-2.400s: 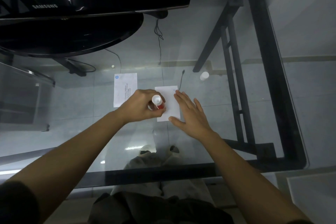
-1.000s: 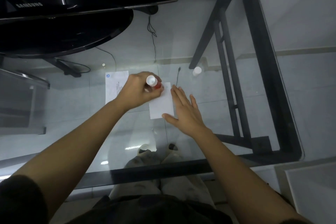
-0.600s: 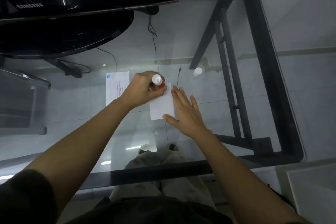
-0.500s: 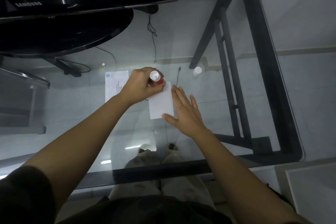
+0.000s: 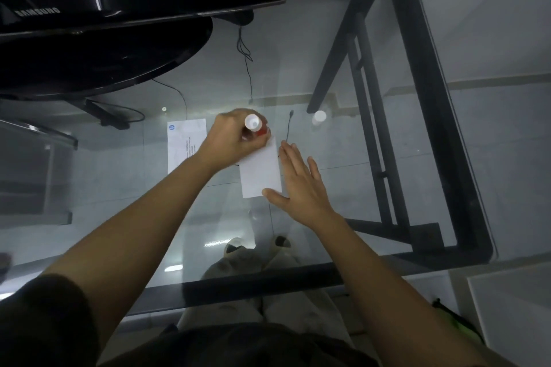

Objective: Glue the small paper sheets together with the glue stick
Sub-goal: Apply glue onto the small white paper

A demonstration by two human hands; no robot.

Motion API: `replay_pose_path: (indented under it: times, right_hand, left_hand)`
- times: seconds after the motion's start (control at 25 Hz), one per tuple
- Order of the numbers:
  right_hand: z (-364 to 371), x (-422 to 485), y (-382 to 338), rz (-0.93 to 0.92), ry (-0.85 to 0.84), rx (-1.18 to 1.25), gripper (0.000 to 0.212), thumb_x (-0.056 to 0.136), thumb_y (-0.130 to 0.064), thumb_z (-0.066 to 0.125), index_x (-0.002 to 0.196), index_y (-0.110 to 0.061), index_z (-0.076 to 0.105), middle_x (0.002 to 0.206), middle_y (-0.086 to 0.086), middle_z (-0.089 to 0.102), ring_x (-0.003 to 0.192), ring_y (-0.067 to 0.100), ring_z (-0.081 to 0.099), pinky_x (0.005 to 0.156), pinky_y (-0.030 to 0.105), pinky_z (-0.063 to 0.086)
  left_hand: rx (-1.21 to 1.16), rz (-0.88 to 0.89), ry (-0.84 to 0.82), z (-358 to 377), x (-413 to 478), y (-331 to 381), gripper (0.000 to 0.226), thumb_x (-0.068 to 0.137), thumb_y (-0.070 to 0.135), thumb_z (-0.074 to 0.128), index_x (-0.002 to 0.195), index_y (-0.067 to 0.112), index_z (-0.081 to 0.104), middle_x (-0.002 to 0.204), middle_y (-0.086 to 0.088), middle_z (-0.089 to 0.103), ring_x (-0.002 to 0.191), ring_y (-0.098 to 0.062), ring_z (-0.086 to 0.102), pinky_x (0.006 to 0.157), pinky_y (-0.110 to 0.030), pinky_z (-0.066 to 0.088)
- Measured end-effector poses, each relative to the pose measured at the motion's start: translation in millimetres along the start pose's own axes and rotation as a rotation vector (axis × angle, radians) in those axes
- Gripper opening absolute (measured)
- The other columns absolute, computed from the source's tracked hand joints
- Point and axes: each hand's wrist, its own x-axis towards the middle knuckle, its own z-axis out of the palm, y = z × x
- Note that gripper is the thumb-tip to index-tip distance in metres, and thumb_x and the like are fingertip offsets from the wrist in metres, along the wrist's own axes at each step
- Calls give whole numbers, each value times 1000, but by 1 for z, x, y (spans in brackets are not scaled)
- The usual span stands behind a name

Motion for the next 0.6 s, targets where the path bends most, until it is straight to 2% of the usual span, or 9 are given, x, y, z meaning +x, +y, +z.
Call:
replay_pose_path:
  times: [0.12,0.24,0.36,0.48,0.6]
  right_hand:
    - [0,0,0,-2,13,15,83,87,-49,49,145,-14,0,156,2,2,141,12,-6,109,33,-11]
    - [-1,-1,0,-20,14,21,81,87,-50,49,144,-17,2,156,2,1,141,13,-7,110,34,-11]
    - [-1,-1,1,-26,1,-6,79,88,-52,47,144,-20,3,156,2,-1,141,14,-8,110,35,-12]
    - [0,0,0,-18,-15,-18,79,88,-51,47,144,-20,2,156,1,-3,141,13,-9,109,34,-13]
    - [-1,1,0,-11,-14,-33,79,88,-51,47,144,-19,1,156,1,-3,141,14,-9,107,33,-14]
  left_hand:
    - [-28,-19,34,-4,-8,0,15,75,19,74,83,10,66,82,-5,69,69,-15,61,64,-26,52]
    - [-7,56,-78,-1,-49,4,16,73,19,76,81,11,65,76,-2,67,63,-11,60,61,-14,48]
    - [-6,48,-167,2,-61,3,18,73,20,76,84,9,66,80,-4,68,66,-13,61,62,-16,49]
    - [13,30,-111,-5,-33,-6,17,75,19,74,85,9,66,82,-4,68,67,-14,60,63,-11,46]
    - [2,-33,8,-13,-16,-12,14,76,19,73,85,11,66,85,-3,68,69,-13,61,64,-19,51]
